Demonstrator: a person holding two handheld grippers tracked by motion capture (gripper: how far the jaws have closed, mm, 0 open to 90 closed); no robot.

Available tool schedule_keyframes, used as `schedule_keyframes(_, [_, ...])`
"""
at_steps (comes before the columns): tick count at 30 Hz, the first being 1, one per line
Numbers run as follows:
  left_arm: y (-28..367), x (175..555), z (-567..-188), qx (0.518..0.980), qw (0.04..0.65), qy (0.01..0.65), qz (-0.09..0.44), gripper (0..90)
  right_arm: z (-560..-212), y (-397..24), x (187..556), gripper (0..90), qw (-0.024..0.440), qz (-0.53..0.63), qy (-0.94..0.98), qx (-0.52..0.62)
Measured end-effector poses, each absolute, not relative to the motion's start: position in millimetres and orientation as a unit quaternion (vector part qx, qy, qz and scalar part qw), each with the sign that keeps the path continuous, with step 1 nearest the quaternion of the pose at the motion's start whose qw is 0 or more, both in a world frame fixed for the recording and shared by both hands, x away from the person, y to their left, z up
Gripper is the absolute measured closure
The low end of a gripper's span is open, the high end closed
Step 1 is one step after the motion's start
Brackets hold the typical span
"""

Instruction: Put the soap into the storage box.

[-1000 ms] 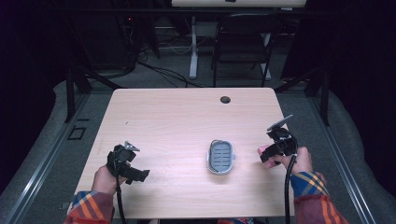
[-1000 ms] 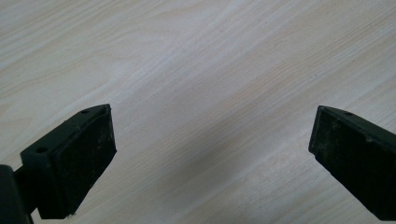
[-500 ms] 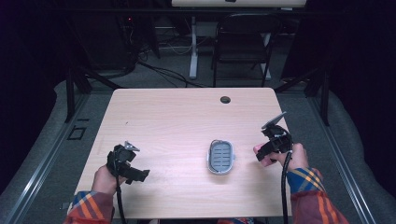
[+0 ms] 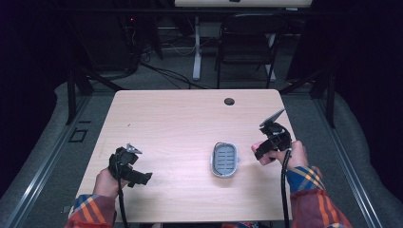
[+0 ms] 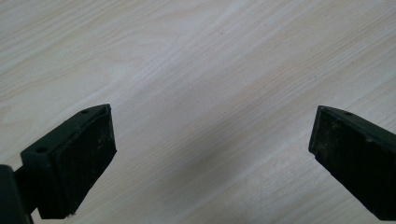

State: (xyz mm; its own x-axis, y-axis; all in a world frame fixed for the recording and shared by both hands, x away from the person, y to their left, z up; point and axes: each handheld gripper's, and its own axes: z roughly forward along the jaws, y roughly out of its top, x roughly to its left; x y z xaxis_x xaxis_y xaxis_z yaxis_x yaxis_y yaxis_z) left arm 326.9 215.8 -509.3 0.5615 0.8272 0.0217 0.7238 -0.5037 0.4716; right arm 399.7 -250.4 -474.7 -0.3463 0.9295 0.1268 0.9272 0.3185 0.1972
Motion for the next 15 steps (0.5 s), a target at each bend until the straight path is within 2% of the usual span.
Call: schedule_keyframes(15, [214.7,327.1,-509.8,0.861,0.206,0.450,0.123,0.6,-468.6,-232.9,404.2,36.4,0.001,0.120,0.822,0.556])
